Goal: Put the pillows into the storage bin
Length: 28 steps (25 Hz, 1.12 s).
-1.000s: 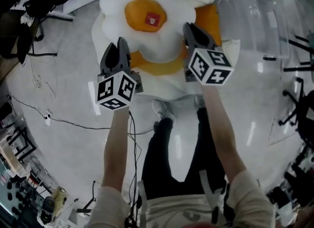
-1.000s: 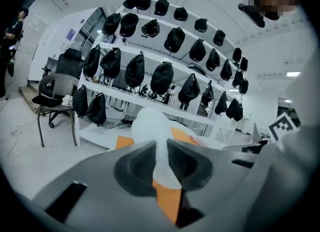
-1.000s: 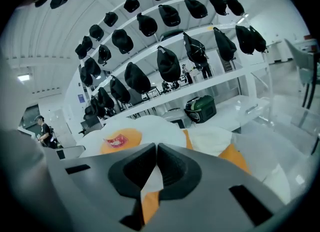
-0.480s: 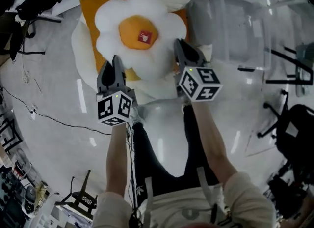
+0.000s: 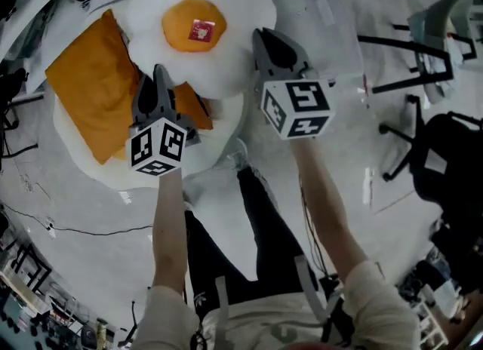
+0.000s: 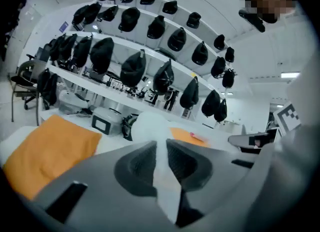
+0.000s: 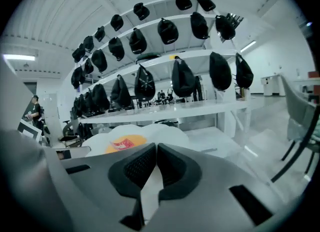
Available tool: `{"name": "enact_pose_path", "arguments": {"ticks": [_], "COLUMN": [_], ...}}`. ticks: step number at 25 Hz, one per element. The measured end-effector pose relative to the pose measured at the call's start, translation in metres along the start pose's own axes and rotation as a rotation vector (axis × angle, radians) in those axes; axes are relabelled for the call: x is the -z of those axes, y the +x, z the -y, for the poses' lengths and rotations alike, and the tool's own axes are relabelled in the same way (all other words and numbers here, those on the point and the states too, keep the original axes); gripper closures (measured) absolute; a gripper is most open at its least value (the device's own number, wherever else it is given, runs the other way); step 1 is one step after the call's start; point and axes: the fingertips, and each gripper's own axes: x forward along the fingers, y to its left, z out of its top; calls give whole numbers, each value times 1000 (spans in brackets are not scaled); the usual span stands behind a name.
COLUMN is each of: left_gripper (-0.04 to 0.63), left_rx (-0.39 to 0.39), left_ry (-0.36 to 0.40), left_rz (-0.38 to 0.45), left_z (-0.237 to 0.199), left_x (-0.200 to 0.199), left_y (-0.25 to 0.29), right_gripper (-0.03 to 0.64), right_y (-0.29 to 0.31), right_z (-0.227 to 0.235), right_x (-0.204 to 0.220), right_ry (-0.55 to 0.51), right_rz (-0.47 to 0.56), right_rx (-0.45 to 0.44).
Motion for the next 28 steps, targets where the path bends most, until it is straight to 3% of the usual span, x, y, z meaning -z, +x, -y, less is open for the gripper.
{"name": "enact_pose_path", "arguments": {"ticks": [7, 10, 14, 16, 17, 18, 19, 20, 28], "left_gripper": [543, 543, 543, 540, 515, 444, 295, 290, 290], "left_rx": [193, 246, 303, 322, 308, 275, 232, 196, 105], "left_ry": [42, 65, 106, 134, 155, 163, 156, 144, 110], "left_rz": [-31, -60, -92, -151, -195, -241, -276, -294, -330], "left_z": [155, 201, 244, 249, 246, 238, 227, 217, 151], "left_x": [40, 61, 84, 100, 110, 118, 123, 126, 132], "left_y": [95, 125, 148, 155, 161, 167, 172, 174, 151], "right_gripper": [601, 601, 601, 601, 600, 552, 303, 268, 270], "right_y": [-41, -54, -65, -70, -69, -64, -58, -53, -40], "right_z": [174, 224, 270, 282, 286, 290, 293, 294, 259], "right_x": [6, 24, 52, 63, 69, 78, 89, 100, 124], "right_ry": [-27, -58, -74, -36, 0, 43, 92, 135, 209], "right_rz": [38, 8, -45, -39, -32, -34, -48, -64, -84], "right_rx": [200, 275, 310, 345, 363, 372, 371, 366, 290]}}
